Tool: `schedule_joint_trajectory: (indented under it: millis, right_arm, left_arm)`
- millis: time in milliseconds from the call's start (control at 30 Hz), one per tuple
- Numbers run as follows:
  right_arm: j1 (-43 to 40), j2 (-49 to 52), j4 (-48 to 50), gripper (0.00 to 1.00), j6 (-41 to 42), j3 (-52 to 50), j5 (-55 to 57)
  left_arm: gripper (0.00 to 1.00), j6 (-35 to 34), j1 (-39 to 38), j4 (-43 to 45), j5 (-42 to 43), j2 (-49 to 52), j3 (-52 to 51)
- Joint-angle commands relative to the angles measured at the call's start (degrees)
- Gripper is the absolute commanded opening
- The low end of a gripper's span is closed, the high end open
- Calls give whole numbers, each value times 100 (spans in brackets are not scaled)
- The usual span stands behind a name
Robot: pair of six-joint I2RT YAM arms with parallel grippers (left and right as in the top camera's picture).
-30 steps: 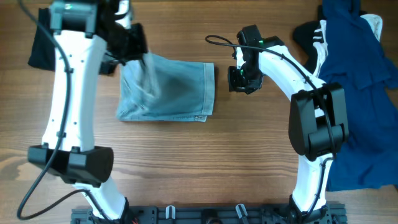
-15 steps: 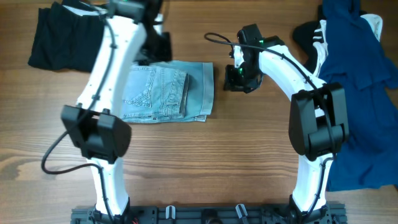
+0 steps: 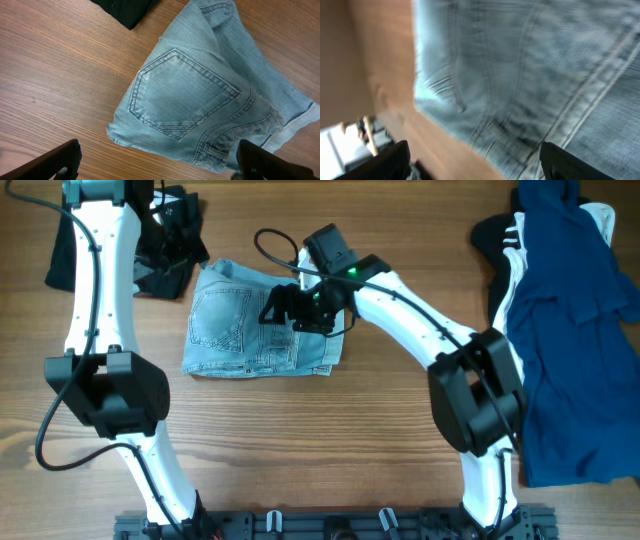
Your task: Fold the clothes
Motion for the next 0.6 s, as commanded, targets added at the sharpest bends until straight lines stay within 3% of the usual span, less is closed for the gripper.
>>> schedule_joint_trajectory:
  millis: [0, 200, 333, 467, 567]
  right_arm:
    - [-170, 214, -216, 88, 695, 42, 876]
    - [-170, 457, -63, 92, 726, 15, 828]
    - [-144, 763, 192, 92, 728, 15, 221]
    - [-144, 835, 210, 87, 706, 15, 225]
    - [-140, 835, 249, 76, 706, 15, 225]
  left_arm:
    - [100, 9, 15, -37, -138, -26, 57]
    - [100, 9, 15, -31, -138, -26, 59]
    - [100, 9, 15, -33, -138, -26, 57]
    - [100, 9, 15, -33, -138, -26, 57]
    - [100, 9, 15, -33, -138, -26, 59]
